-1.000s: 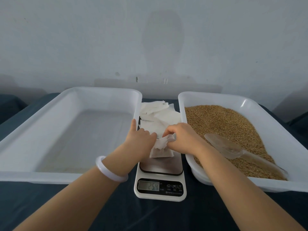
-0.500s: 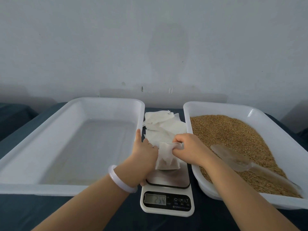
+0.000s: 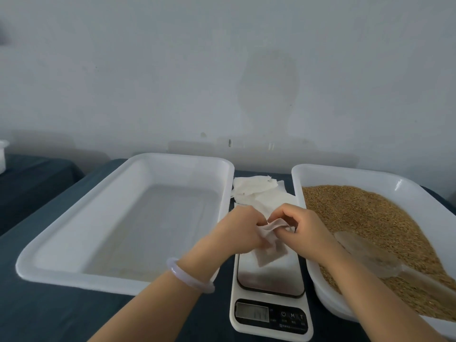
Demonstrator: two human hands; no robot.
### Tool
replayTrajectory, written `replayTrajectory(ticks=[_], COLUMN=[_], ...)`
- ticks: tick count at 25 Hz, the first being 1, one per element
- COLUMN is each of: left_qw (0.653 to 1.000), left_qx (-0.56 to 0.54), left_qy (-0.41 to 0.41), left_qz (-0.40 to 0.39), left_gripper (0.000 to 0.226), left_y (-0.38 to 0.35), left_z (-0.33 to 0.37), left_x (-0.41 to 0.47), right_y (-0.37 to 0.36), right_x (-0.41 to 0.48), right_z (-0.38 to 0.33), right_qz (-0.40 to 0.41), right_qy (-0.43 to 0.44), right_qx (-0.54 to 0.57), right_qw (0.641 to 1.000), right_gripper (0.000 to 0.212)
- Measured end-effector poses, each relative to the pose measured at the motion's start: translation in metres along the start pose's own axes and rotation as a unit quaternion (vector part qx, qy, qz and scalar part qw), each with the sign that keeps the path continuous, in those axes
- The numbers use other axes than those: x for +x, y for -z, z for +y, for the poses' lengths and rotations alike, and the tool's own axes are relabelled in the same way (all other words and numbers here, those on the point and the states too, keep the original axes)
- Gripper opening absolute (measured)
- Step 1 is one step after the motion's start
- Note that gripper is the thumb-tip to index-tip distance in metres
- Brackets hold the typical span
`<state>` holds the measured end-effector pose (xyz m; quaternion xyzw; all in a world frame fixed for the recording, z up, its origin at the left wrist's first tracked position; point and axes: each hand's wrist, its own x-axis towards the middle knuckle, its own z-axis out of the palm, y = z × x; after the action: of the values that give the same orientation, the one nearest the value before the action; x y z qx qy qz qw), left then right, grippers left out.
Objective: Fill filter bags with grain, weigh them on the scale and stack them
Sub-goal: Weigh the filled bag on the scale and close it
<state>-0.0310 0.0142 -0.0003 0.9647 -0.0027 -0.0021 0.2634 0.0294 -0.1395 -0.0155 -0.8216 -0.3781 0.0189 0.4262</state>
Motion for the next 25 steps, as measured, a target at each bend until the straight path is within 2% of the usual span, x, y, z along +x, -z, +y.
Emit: replayTrajectory(ticks=[2, 6, 8, 10, 14, 18, 20, 23, 25], left_qw=[0.999, 0.978, 0.965, 0.955, 0.917, 0.884, 0.879, 0.866, 0.857], left_qx=[-0.022, -0.141, -0.155, -0.127, -0.009, 0.038, 0.047, 0.070, 0.104], left_qy=[0.014, 0.120, 0.183, 0.259, 0.394, 0.463, 0.473, 0.493, 0.500], left_qz=[0.041, 0.094, 0.108, 0.071, -0.060, -0.048, -0.033, -0.051, -0.066], left_gripper=[0.036, 0.017, 0.009, 0.016, 0.036, 0.036, 0.031, 0.015, 0.017], left_y=[0.009, 0.050, 0.074, 0.093, 0.105, 0.117, 0.125, 0.132, 0.134], left_z=[-0.007, -0.043, -0.071, -0.098, -0.145, -0.172, -0.180, -0.181, -0.178], left_x=[-0.004, -0.009, -0.015, -0.025, -0.049, -0.066, -0.069, -0.075, -0.080], right_y=[-0.001, 0.000, 0.000, 0.000, -0.001, -0.002, -0.002, -0.002, -0.002], right_x=[0.000, 0.000, -0.001, -0.002, 0.000, -0.001, -0.001, -0.001, 0.000], right_z=[-0.001, 0.001, 0.001, 0.002, 0.003, 0.004, 0.004, 0.006, 0.007], right_qz=[-0.008, 0.023, 0.019, 0.017, 0.016, 0.017, 0.019, 0.021, 0.019], right_qy=[0.002, -0.006, -0.005, -0.003, -0.005, 0.005, 0.007, 0.009, 0.011], right_qx=[0.010, 0.013, 0.004, -0.001, -0.005, -0.006, -0.005, -0.011, -0.015], right_qw=[1.000, 1.000, 1.000, 1.000, 1.000, 1.000, 1.000, 1.000, 1.000], right_gripper=[0.015, 0.023, 0.024, 0.024, 0.024, 0.025, 0.025, 0.027, 0.027])
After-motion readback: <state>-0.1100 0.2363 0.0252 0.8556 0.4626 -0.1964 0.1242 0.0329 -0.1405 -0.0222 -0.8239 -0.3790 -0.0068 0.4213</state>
